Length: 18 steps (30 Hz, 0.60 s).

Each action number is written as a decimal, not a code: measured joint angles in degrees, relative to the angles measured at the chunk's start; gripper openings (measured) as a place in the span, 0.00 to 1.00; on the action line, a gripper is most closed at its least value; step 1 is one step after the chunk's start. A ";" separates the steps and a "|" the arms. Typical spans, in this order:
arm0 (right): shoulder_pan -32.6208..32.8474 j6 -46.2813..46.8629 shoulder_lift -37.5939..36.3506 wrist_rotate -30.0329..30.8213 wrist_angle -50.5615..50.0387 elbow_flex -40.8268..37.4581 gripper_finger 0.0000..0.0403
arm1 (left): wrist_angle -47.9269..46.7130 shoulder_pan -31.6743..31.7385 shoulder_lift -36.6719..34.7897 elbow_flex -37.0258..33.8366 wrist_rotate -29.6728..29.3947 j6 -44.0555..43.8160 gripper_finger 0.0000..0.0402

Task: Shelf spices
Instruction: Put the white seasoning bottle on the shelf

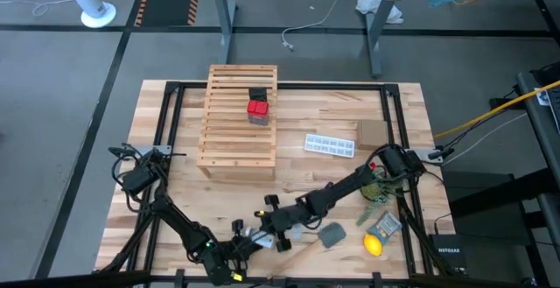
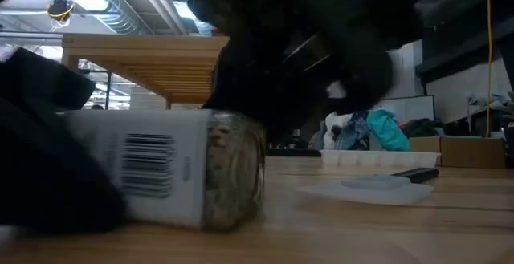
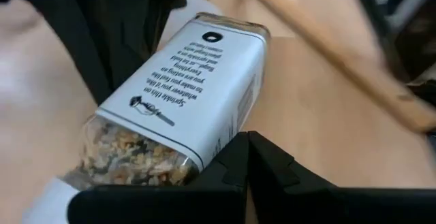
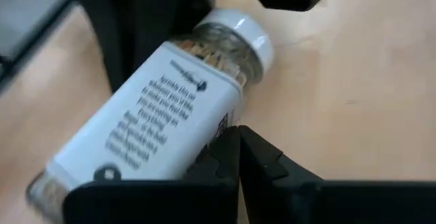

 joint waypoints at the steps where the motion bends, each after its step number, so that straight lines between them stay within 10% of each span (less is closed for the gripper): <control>1: -0.59 -0.28 -0.04 0.00 0.03 0.00 0.02 | -0.40 0.02 0.02 -0.07 -1.29 0.98 0.00; 18: -1.39 -5.94 -11.39 4.29 -4.19 0.15 0.01 | -3.26 -7.81 -3.19 -0.30 -16.76 0.64 0.00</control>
